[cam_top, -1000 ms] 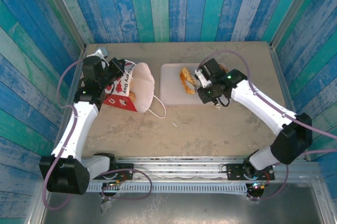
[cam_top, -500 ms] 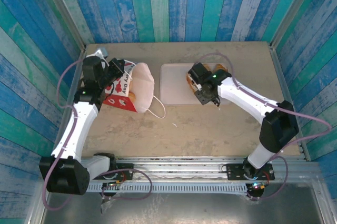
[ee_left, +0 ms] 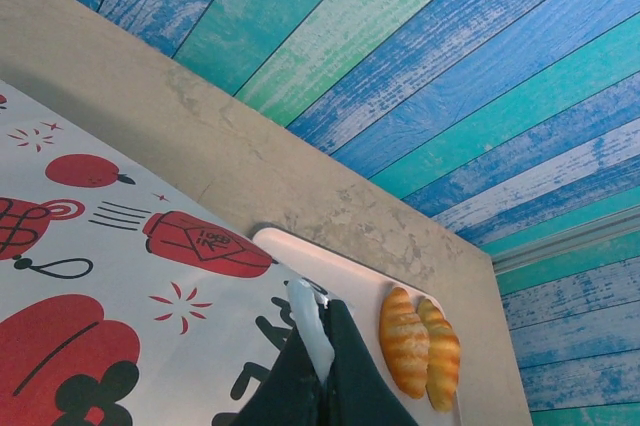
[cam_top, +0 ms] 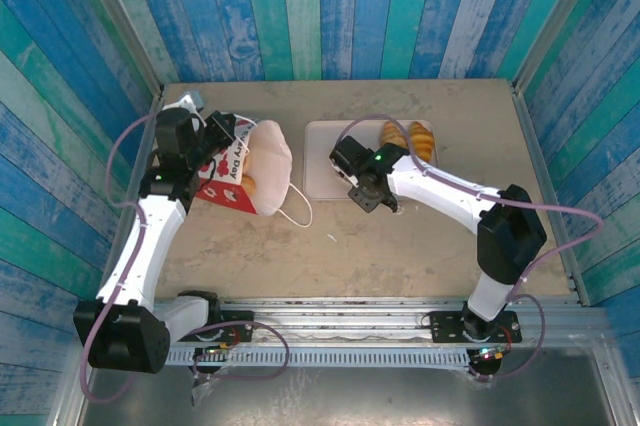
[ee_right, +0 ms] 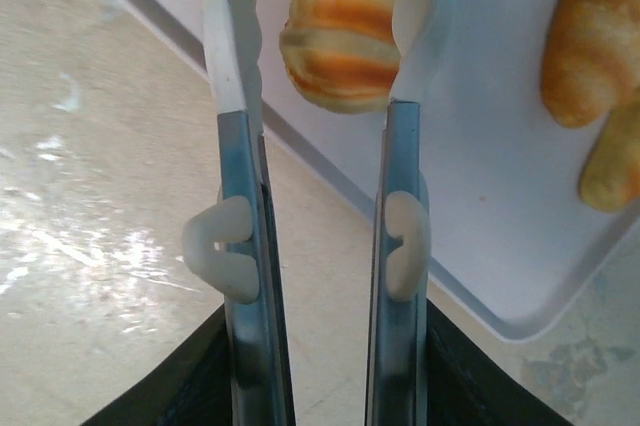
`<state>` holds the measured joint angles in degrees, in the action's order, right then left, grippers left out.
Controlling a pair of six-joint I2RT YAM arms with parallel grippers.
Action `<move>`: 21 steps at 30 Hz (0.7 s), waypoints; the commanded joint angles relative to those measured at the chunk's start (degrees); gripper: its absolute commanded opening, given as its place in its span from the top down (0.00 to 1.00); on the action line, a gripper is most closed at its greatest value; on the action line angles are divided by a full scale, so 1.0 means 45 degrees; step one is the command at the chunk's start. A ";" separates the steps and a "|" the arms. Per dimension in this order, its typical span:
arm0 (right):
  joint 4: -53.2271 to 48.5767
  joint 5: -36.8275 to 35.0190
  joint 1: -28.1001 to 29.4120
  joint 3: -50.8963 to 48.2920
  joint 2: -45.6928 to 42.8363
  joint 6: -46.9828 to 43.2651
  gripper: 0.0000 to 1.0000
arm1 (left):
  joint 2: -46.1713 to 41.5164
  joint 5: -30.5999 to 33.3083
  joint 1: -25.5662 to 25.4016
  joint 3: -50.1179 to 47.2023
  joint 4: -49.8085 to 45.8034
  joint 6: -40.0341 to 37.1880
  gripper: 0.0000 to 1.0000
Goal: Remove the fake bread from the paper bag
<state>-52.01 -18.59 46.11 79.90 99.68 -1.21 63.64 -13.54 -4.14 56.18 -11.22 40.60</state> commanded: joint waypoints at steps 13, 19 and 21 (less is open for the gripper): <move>0.0184 0.3765 -0.1717 0.1110 -0.1044 0.0754 0.52 | -0.0759 0.0338 0.0011 -0.0237 0.0128 -0.0298 0.98; -0.0783 0.4950 -0.2512 0.1745 -0.0297 -0.0041 0.50 | -0.0879 0.0408 0.0002 -0.0238 0.0048 -0.0402 0.98; -0.1026 0.4948 -0.2517 0.1923 -0.0055 -0.0128 0.50 | -0.0918 0.0429 0.0002 -0.0238 -0.0011 -0.0467 0.98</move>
<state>-53.87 0.40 34.15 86.35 97.76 -0.10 62.24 -13.28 -4.14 55.68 -11.53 40.03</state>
